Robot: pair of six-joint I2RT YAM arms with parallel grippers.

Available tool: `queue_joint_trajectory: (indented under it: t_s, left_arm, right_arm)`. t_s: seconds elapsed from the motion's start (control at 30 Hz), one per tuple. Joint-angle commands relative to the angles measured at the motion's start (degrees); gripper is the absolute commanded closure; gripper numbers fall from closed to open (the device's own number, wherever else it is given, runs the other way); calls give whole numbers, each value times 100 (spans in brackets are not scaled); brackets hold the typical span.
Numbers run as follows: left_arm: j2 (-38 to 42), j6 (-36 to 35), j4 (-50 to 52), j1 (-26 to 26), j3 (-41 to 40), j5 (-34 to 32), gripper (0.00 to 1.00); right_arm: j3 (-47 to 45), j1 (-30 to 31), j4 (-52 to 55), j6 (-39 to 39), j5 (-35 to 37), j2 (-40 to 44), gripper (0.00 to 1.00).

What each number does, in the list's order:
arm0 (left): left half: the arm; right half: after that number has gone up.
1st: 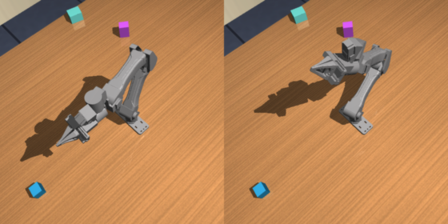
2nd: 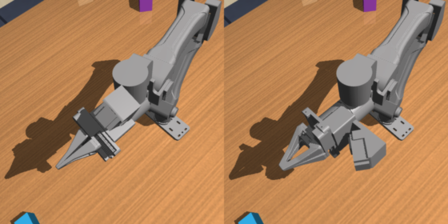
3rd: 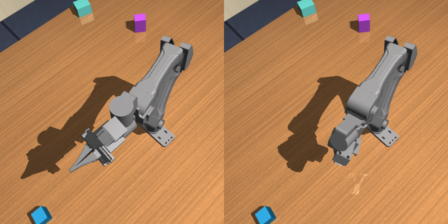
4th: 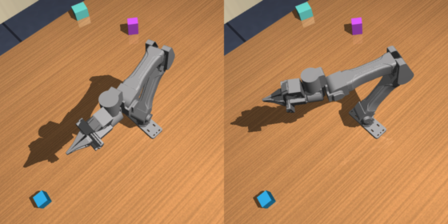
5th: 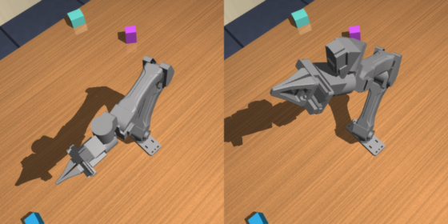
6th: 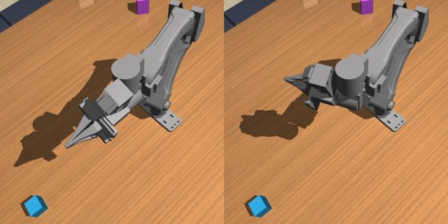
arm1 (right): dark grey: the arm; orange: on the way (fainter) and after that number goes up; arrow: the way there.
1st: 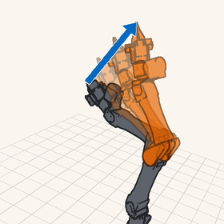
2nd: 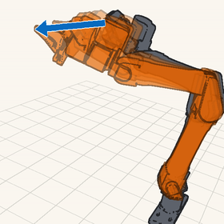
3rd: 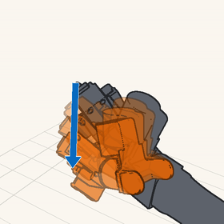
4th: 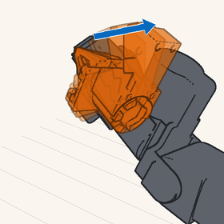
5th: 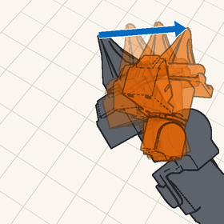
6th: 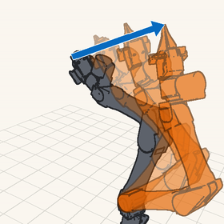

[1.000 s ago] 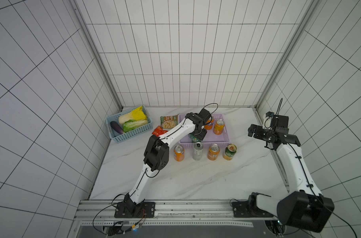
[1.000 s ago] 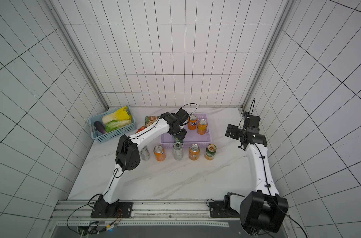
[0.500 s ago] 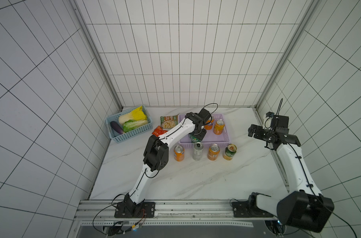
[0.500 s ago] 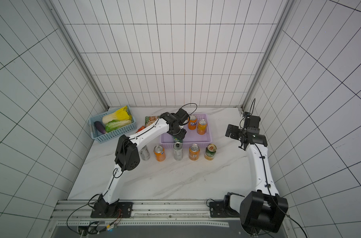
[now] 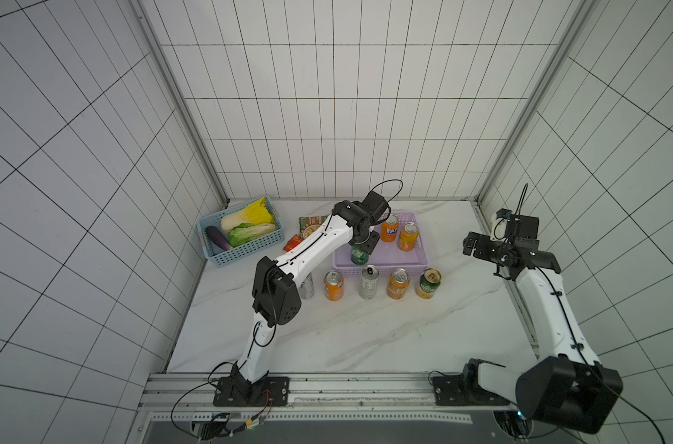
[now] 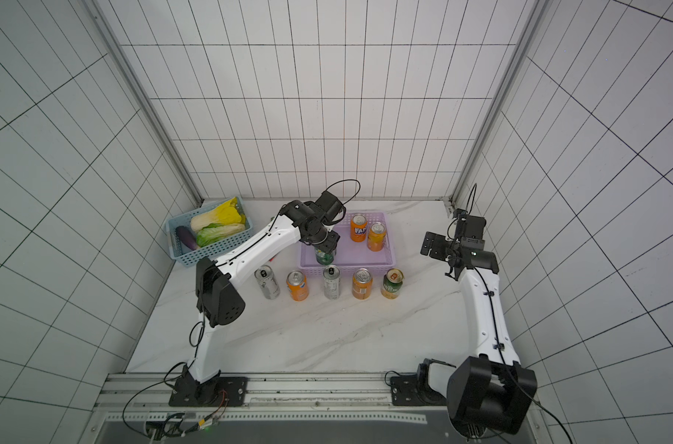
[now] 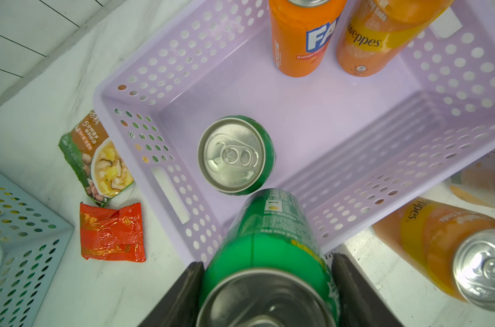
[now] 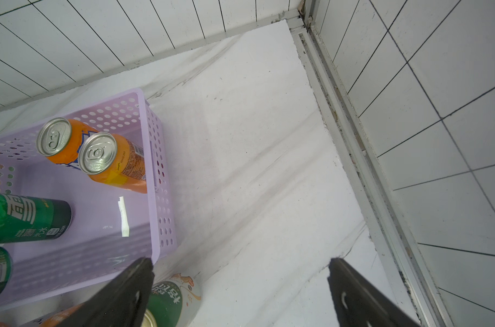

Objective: Take out the drinks from the basket
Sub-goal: Pick up the drink from the basket.

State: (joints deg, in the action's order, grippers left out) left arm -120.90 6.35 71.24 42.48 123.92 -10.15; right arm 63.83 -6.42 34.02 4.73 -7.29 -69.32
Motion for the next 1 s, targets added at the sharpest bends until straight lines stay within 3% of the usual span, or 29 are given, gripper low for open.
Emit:
queue_joint_trajectory:
  t_s: [0.0,0.67,0.97]
  left_arm:
    - [622,-76,-15,-110,-51,-217,40]
    - [3044,-15,140,-302,-1549,-204,40]
    - [4174,227,333,-12,-2380,-354,40]
  right_arm:
    - [-197,-76,-89,42,-62,59,0]
    - [-191,-96,-89,51,-55,24,0]
    - [-172,-97,-89,48,-40,-3,0]
